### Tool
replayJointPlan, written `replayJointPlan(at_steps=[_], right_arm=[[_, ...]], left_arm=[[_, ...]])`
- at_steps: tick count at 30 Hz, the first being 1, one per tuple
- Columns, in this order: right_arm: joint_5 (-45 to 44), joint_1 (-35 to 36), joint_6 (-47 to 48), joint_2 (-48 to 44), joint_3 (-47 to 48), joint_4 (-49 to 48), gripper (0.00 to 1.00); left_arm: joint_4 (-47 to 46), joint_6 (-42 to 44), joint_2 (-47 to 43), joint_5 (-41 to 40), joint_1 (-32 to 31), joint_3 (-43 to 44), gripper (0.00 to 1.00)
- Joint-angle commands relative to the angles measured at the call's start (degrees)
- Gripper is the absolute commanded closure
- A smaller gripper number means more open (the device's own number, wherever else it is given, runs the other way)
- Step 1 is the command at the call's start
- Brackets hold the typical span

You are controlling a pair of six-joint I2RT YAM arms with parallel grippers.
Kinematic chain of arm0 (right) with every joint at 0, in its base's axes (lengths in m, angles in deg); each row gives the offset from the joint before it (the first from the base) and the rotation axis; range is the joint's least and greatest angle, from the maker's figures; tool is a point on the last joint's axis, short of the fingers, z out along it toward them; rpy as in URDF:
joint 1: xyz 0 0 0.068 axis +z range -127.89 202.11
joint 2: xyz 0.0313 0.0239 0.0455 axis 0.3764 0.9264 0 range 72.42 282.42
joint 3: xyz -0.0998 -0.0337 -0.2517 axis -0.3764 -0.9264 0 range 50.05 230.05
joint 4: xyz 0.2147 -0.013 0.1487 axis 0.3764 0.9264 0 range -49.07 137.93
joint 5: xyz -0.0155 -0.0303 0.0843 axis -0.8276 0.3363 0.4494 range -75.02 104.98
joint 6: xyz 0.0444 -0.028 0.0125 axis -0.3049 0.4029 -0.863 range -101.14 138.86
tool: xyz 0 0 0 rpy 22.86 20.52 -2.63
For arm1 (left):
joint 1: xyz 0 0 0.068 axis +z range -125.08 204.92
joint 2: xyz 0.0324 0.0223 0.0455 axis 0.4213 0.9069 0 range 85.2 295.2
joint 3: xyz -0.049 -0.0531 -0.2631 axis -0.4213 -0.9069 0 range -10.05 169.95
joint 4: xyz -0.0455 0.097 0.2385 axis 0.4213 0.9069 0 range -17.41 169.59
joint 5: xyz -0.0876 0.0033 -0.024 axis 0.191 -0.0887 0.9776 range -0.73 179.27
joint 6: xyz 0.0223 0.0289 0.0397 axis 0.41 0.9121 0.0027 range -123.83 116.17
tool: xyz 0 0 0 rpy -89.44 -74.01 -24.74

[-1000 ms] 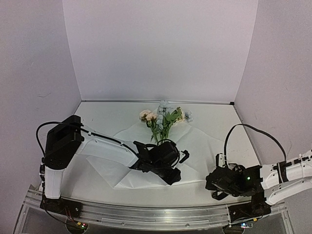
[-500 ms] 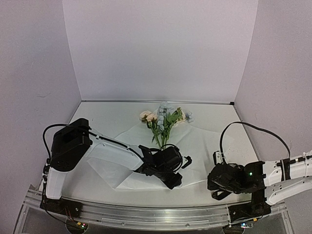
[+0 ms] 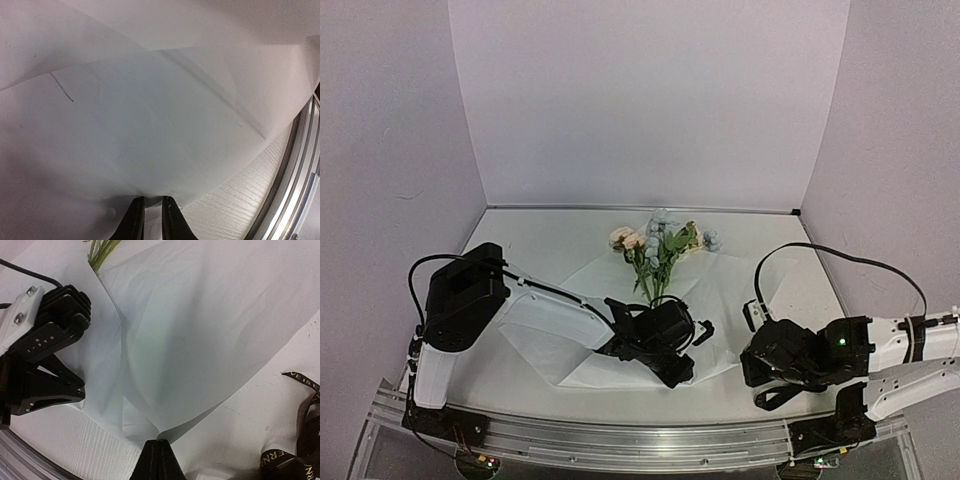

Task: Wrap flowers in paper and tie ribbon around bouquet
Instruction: Pick up the one-fourth-folded wrapping paper from the center of the board, then fold the one-fourth-folded wrapping paper at the center of the board.

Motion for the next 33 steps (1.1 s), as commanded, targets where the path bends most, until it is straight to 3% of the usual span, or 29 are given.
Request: replayJointPlan(at_steps=[1, 11, 16, 25, 33], right_arm=[[-3.9, 1.2, 1.1, -2.7, -1.2, -0.2, 1.00], [-4.7, 2.1, 3.5, -3.6, -0.7, 2.3, 1.00], [-2.7, 2.1, 3.1, -3.4, -0.5, 2.7, 1.00], [-1.5, 2.1, 4.0, -4.2, -0.9, 2.8, 1.00], [-0.6, 2.1, 4.6, -3.2, 0.1, 3.0, 1.00]], left_arm=[[-1.6, -0.5, -0.4, 1.1, -0.1, -0.6, 0.86], [-4.3, 0.1, -5.0, 1.0, 1.9, -0.8, 0.83], [-6.4, 5.1, -5.2, 2.8, 4.1, -0.3, 0.82], [-6.2, 13.9, 2.6, 5.0, 7.1, 8.1, 0.82], [-4.7, 15.5, 9.6, 3.5, 7.2, 14.7, 0.82]])
